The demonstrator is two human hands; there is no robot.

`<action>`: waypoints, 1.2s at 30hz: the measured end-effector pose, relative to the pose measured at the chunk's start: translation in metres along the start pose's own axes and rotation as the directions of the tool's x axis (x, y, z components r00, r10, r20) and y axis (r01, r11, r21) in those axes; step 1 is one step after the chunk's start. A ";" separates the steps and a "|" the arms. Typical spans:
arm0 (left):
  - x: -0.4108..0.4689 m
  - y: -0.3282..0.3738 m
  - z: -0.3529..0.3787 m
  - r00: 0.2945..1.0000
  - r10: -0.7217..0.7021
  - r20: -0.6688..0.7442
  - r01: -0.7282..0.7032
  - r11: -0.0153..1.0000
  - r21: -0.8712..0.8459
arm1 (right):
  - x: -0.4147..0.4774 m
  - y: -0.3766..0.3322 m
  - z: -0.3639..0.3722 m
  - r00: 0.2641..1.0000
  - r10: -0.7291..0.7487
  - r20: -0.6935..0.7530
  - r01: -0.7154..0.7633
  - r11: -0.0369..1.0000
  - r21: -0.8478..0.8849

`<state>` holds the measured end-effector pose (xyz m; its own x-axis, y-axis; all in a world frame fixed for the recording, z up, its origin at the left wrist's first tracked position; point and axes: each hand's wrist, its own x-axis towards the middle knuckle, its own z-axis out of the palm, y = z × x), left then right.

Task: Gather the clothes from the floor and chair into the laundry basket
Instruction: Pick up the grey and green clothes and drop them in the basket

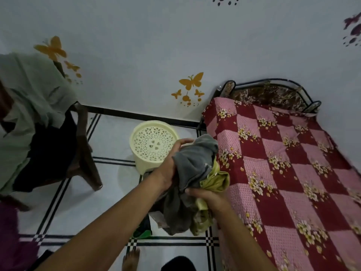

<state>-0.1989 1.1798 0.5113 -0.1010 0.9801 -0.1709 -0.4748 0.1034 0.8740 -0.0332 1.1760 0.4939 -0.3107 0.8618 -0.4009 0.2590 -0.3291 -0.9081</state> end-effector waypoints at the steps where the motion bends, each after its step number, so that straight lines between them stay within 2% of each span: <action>1: 0.018 0.003 0.002 1.000 0.012 0.024 -0.013 0.998 0.066 | 0.014 -0.009 -0.007 0.999 -0.001 -0.050 0.003 0.999 0.042; 5: 0.108 0.000 0.006 0.996 0.051 0.077 -0.071 0.955 0.288 | 0.072 -0.025 -0.029 0.979 -0.002 -0.202 0.040 0.982 0.183; 7: 0.156 -0.019 -0.009 0.997 -0.003 0.078 -0.027 0.927 0.374 | 0.106 -0.031 -0.040 0.973 0.019 -0.231 0.032 0.976 0.214; 11: 0.210 0.006 -0.029 0.993 -0.111 0.044 0.070 0.844 0.532 | 0.189 -0.043 -0.067 0.988 0.026 -0.152 0.002 0.984 0.179; 15: 0.265 0.011 -0.070 0.967 -0.253 0.001 0.219 0.838 0.500 | 0.270 -0.057 -0.092 0.996 0.057 -0.073 -0.044 0.984 0.171; 16: 0.278 0.013 -0.079 0.963 -0.264 -0.048 0.257 0.852 0.456 | 0.289 -0.060 -0.097 0.996 0.072 -0.053 -0.061 0.981 0.185; 18: 0.313 0.011 -0.101 0.931 -0.281 -0.232 0.350 0.866 0.357 | 0.337 -0.059 -0.105 0.996 0.094 -0.007 -0.091 0.978 0.189; 20: 0.339 -0.002 -0.129 0.850 -0.287 -0.441 0.428 0.865 0.261 | 0.376 -0.055 -0.105 0.992 0.121 0.022 -0.123 0.977 0.174; 22: 0.360 -0.031 -0.162 0.740 -0.291 -0.606 0.495 0.846 0.199 | 0.409 -0.040 -0.101 0.983 0.163 0.087 -0.176 0.967 0.183; 25: 0.371 -0.086 -0.211 0.591 -0.291 -0.753 0.614 0.767 0.186 | 0.446 -0.022 -0.088 0.961 0.240 0.138 -0.266 0.938 0.222; 29: 0.366 -0.163 -0.280 0.407 -0.299 -0.863 0.780 0.605 0.158 | 0.491 0.009 -0.065 0.959 0.237 0.155 -0.265 0.944 0.197; 33: 0.365 -0.235 -0.337 0.250 -0.266 -0.931 0.887 0.449 0.110 | 0.520 0.048 -0.045 0.951 0.271 0.151 -0.301 0.925 0.233; 35: 0.371 -0.262 -0.355 0.210 -0.254 -0.944 0.915 0.393 0.098 | 0.531 0.066 -0.034 0.949 0.274 0.157 -0.306 0.920 0.246; 36: 0.374 -0.272 -0.361 0.223 -0.253 -0.941 0.918 0.378 0.116 | 0.534 0.072 -0.029 0.946 0.283 0.155 -0.315 0.915 0.253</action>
<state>-0.4234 1.4572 0.0456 -0.7256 0.0329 -0.6874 -0.1710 0.9589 0.2264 -0.1543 1.6243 0.2182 -0.3620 0.6628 -0.6554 0.1031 -0.6703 -0.7348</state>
